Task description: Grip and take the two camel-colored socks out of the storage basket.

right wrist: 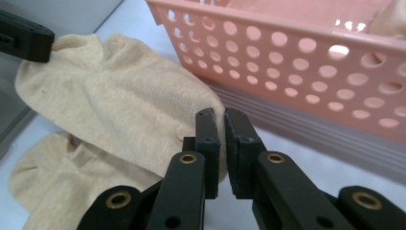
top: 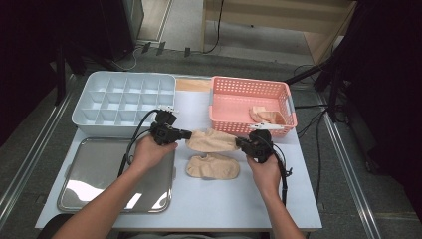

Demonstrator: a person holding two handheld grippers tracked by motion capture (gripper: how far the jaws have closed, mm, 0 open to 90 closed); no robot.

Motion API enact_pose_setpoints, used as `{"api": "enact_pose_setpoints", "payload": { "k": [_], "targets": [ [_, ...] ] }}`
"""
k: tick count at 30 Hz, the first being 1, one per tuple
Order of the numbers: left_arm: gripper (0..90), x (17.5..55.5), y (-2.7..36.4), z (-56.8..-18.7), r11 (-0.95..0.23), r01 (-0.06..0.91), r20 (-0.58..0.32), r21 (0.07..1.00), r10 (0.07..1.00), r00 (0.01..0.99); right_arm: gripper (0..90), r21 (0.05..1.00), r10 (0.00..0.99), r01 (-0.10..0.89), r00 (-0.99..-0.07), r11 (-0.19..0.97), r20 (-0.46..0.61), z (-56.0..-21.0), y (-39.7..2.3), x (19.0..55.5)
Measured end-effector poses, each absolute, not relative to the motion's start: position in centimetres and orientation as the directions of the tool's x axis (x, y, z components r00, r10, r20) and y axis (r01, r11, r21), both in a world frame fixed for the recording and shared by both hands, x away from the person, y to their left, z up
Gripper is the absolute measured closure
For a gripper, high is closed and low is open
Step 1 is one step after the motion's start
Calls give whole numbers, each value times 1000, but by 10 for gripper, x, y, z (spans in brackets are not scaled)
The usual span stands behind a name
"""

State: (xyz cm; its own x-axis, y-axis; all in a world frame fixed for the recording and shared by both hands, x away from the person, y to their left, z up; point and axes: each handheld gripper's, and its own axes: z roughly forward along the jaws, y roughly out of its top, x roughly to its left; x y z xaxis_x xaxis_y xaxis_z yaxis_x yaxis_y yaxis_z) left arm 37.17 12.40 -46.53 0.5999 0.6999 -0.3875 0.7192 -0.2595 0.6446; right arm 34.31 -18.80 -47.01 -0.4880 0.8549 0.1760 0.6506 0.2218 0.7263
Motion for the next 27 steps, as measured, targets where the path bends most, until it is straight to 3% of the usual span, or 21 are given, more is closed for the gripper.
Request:
{"api": "enact_pose_setpoints", "payload": {
  "k": [6,27],
  "targets": [
    [883,359,123,-459,-274,714,-386,644,689,613,856,724,848,647,-502,239,169,-461,-186,331],
    [879,318,112,-474,-320,706,-374,632,672,639,851,679,853,686,-494,263,169,-487,-195,290]
  ]
}}
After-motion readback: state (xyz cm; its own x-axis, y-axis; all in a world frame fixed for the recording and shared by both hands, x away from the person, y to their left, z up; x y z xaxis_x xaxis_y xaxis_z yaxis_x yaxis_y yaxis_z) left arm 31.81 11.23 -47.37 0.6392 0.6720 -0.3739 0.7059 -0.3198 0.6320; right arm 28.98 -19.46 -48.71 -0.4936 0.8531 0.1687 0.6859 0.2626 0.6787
